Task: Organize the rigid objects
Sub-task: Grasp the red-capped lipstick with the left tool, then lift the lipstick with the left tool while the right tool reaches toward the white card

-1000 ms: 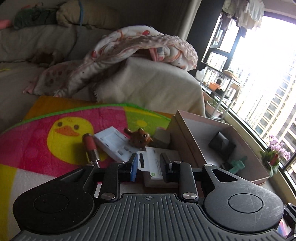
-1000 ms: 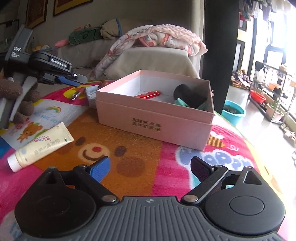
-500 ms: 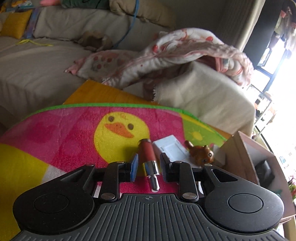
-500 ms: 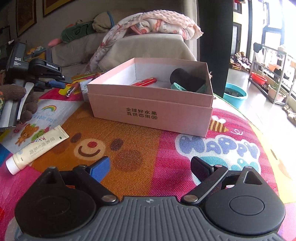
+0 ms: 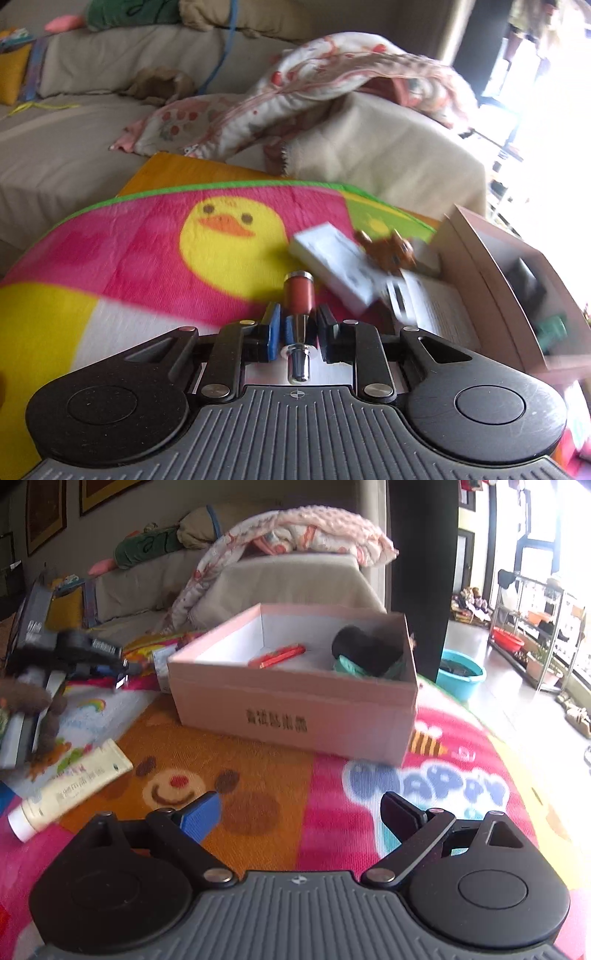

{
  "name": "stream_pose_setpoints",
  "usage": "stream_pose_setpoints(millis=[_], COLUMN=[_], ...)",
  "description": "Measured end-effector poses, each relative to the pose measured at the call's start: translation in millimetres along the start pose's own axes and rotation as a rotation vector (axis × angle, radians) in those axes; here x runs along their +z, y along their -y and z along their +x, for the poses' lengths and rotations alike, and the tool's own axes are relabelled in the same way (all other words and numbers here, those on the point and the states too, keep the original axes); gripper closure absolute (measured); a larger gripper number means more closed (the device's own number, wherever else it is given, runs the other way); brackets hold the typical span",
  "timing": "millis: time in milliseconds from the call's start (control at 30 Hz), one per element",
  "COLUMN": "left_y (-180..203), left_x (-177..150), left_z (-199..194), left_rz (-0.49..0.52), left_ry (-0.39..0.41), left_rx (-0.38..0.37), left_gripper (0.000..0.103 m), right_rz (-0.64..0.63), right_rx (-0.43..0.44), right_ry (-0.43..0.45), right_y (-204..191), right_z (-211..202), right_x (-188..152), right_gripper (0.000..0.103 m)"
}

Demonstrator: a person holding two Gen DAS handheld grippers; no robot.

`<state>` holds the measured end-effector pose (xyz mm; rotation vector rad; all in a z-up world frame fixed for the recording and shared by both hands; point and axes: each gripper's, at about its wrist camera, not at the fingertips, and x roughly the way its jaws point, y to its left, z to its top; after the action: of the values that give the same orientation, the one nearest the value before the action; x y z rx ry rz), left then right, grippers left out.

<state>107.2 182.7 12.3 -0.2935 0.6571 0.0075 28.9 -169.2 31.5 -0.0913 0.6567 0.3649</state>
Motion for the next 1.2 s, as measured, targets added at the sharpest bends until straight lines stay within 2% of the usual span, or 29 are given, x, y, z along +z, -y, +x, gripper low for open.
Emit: stream_pose_setpoints(millis=[133,267,400,500,567,700,767,800,833,933,1000,1067,1100,1133,1200], left_y=[-6,-12,-17,-20,-21,-31,-37,-39,-39,-39,-39,-40,-41,-41,-41], left_x=[-19,-26,-27,-29,-29,-29,-29,-29,-29,-30,-29,-29,-29,-29,-29], left_z=[-20,-25,-26,-26,-27,-26,-25,-25,-25,-25,-25,-25,-24,-24,-24], left_rz=[0.018,-0.001,-0.032,-0.043,-0.049,-0.102,-0.136,-0.146,-0.150,-0.143,-0.146,-0.155,-0.159,-0.160,-0.161], left_ry=[0.018,0.027,0.033,0.033,0.031,0.017,0.008,0.005,0.003,0.001,0.000,-0.001,-0.002,-0.002,-0.002], left_rx=[-0.052,-0.103,-0.141,-0.160,-0.175,-0.219,-0.243,-0.251,-0.254,-0.251,-0.253,-0.258,-0.260,-0.261,-0.261], left_gripper=[0.079,0.079,0.079,0.079,0.079,0.079,0.079,0.079,0.079,0.079,0.079,0.079,0.079,0.079,0.079], right_rz=[-0.011,0.044,0.036,0.032,0.003,-0.052,-0.060,-0.067,-0.070,-0.042,-0.043,-0.066,-0.080,-0.090,-0.130], right_rx=[0.074,0.184,0.168,0.142,0.109,0.039,0.041,0.050,0.056,0.099,0.132,0.135,0.135,0.142,0.149], right_ry=[0.044,-0.074,-0.177,-0.247,-0.297,-0.388,-0.408,-0.417,-0.415,-0.413,-0.397,-0.398,-0.399,-0.398,-0.426], right_y=[-20,-50,-87,-111,-127,-143,-143,-142,-143,-141,-144,-152,-157,-162,-172], right_z=[-7,33,103,157,189,230,238,241,241,245,250,260,266,272,285], right_x=[65,143,191,207,210,205,202,203,207,218,224,227,228,227,225], right_gripper=[0.009,0.009,0.009,0.010,0.014,0.028,0.045,0.060,0.072,0.077,0.076,0.057,0.032,0.022,0.022])
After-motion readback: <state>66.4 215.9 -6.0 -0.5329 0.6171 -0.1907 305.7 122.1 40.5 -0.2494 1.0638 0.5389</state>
